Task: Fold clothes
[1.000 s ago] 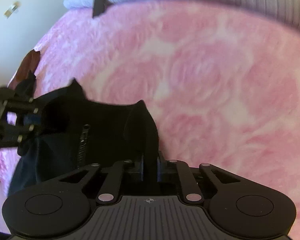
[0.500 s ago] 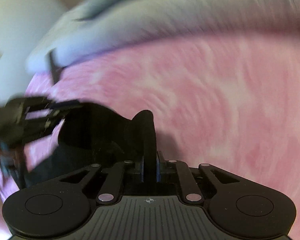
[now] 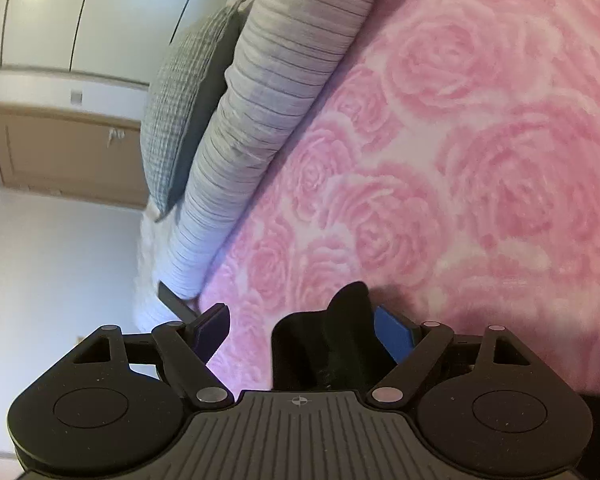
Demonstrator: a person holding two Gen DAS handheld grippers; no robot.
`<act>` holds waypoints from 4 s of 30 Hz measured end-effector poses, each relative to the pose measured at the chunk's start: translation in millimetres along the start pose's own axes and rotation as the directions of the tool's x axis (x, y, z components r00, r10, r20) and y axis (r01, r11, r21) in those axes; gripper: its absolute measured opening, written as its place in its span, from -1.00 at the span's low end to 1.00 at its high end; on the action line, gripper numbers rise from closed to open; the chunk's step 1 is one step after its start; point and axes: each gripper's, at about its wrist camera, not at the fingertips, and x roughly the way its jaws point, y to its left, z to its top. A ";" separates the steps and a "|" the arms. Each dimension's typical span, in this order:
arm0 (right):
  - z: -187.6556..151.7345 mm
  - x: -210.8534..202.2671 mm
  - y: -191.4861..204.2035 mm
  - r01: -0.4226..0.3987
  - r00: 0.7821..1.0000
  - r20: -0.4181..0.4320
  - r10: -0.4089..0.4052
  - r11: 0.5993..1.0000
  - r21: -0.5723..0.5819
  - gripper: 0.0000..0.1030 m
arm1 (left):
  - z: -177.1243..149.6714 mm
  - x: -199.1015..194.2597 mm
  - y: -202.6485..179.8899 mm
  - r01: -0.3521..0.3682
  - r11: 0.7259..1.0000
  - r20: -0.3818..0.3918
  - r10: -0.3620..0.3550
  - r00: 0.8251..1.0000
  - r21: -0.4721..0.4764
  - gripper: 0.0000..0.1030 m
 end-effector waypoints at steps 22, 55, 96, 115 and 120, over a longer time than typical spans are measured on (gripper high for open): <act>-40.3 -46.0 -6.9 -0.309 0.950 -0.039 0.310 0.950 0.040 0.63 | -44.8 -24.6 2.6 -0.075 0.994 -0.002 0.075 0.997 0.085 -0.50; -86.0 -8.2 18.4 0.351 0.824 0.017 -0.567 0.486 -0.800 -0.89 | -26.9 -23.8 111.5 -0.036 0.994 -0.103 0.046 0.994 0.105 -0.93; -66.7 -202.5 -72.0 0.876 0.412 0.439 -0.798 0.215 -0.432 0.45 | 64.1 72.7 48.3 -0.109 0.973 -0.090 0.129 0.988 0.205 -0.38; -37.4 -155.2 -105.6 0.927 0.345 0.351 -0.871 0.257 -0.273 0.82 | 62.9 42.1 -72.1 0.065 0.951 -0.088 -0.040 0.995 0.303 -0.38; -69.8 -182.2 -127.5 0.969 0.231 0.346 -0.909 0.182 -0.170 0.81 | 47.5 32.4 -87.5 0.094 0.931 -0.092 -0.065 0.994 0.353 -0.38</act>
